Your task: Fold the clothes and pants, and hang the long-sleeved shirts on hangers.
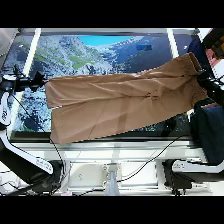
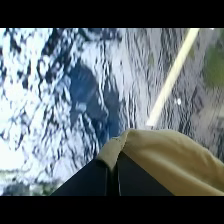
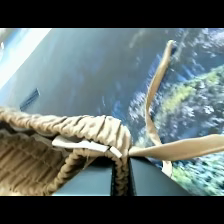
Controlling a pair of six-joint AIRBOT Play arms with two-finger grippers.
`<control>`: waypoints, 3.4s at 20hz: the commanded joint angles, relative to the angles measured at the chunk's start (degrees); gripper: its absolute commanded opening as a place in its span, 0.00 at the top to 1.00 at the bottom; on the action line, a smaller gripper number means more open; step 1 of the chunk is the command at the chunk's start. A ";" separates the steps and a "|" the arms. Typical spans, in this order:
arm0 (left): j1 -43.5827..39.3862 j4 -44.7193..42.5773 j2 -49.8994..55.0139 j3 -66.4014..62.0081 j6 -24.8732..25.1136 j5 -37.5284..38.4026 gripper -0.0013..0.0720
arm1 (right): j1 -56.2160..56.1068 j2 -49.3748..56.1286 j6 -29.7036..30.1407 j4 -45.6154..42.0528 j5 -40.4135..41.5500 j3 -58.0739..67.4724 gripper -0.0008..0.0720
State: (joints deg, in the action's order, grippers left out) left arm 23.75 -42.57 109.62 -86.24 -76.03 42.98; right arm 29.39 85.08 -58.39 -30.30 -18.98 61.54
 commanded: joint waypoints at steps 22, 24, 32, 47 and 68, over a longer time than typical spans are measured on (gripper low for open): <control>-8.04 -5.42 2.38 -4.52 0.07 -24.57 0.54 | -5.46 13.22 -31.34 6.12 19.02 8.33 0.94; -8.04 -5.42 2.36 -4.52 0.07 -24.52 0.30 | -5.46 13.22 -31.32 6.10 18.84 8.33 0.92; -7.06 -5.90 0.33 -4.52 5.81 -9.97 0.29 | -5.18 11.04 -30.51 -0.35 19.12 8.35 0.31; 3.34 -9.20 -8.44 4.13 7.93 30.73 0.29 | 14.69 1.11 -27.65 -27.08 -21.33 10.12 0.32; -0.57 -22.27 -15.82 14.64 7.21 32.30 0.29 | 14.49 0.63 -27.52 -26.64 -23.69 10.14 0.32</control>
State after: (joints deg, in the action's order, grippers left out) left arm 21.74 -63.33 96.29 -70.98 -68.14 73.30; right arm 43.83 85.76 -85.89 -56.99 -42.26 71.66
